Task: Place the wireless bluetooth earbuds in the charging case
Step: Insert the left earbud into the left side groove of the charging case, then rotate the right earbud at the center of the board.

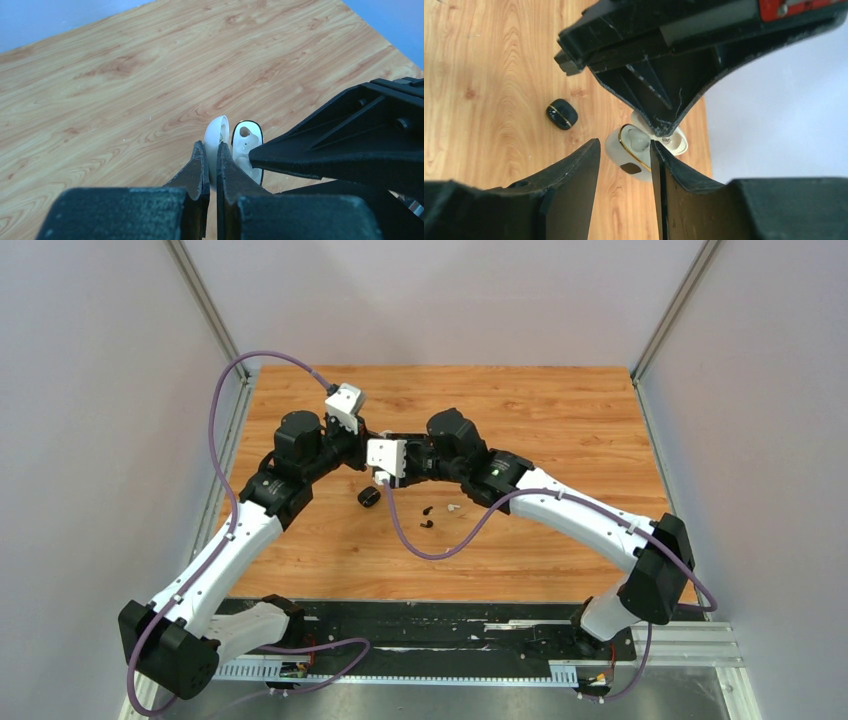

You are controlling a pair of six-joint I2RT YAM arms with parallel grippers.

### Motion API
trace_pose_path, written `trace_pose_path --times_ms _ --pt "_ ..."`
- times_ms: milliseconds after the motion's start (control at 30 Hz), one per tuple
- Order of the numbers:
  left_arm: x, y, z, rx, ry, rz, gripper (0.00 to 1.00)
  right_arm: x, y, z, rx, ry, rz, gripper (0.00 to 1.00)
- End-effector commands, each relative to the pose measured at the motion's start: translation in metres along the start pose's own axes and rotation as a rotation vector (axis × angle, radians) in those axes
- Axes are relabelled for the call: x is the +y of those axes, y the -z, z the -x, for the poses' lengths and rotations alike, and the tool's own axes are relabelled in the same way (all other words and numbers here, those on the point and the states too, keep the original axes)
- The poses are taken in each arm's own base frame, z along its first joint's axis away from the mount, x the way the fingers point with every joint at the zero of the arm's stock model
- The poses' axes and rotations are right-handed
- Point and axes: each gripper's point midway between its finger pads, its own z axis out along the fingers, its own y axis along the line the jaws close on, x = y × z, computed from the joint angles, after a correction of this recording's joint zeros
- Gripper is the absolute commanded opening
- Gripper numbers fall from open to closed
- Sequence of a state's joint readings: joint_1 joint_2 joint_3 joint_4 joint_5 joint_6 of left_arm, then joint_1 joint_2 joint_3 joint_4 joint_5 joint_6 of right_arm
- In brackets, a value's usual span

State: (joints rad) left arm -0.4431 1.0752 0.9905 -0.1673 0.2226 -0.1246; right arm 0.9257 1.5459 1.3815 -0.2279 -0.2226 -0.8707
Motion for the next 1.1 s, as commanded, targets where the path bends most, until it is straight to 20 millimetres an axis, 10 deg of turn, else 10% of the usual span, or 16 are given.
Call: trace_pose_path --times_ms 0,133,300,567,1067 --pt "0.0 0.006 0.031 -0.093 -0.048 0.0 0.0 -0.023 0.027 0.015 -0.016 -0.127 -0.039 0.45" --pt "0.002 0.007 0.028 -0.08 -0.082 0.008 0.0 -0.04 0.078 0.021 -0.087 -0.311 -0.06 0.57" --pt "0.005 0.007 0.021 -0.053 -0.167 0.005 0.0 -0.016 0.111 -0.012 -0.023 -0.407 -0.085 0.61" --pt "0.0 0.025 0.023 -0.039 -0.401 -0.052 0.0 0.084 0.101 -0.093 0.189 -0.518 0.161 0.53" --pt "-0.002 0.054 0.015 0.02 -0.438 -0.085 0.0 0.107 0.048 -0.23 0.34 -0.171 0.548 0.61"
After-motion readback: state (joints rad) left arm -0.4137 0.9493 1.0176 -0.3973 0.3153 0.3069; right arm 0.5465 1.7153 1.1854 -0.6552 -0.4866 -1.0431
